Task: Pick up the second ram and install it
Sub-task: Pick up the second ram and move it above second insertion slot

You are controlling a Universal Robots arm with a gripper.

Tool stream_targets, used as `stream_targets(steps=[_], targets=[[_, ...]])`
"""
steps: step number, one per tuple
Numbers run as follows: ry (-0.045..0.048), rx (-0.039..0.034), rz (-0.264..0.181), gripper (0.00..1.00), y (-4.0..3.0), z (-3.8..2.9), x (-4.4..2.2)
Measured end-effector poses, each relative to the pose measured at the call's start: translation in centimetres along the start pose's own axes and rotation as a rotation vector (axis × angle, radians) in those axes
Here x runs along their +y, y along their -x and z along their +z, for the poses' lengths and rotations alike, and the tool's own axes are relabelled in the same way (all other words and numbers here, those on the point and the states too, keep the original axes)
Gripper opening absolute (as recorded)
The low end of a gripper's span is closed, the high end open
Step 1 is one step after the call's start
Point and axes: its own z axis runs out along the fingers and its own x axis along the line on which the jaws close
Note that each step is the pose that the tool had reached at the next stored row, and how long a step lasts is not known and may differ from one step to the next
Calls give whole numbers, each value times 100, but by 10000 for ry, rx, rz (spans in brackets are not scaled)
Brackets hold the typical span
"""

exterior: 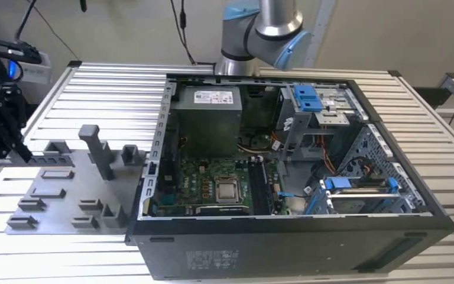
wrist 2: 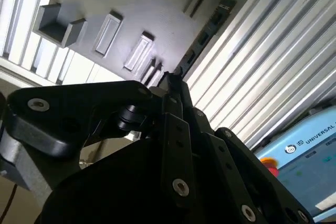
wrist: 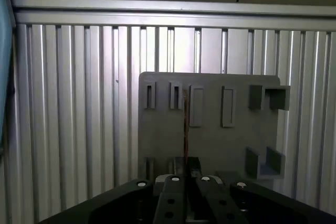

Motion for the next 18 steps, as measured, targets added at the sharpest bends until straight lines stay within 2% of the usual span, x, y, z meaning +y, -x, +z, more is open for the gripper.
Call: stream_targets(steps=[10, 18], targets=[[0, 1, 0, 14, 19, -352, -1], [-1, -1, 0, 14, 37, -694, -4]])
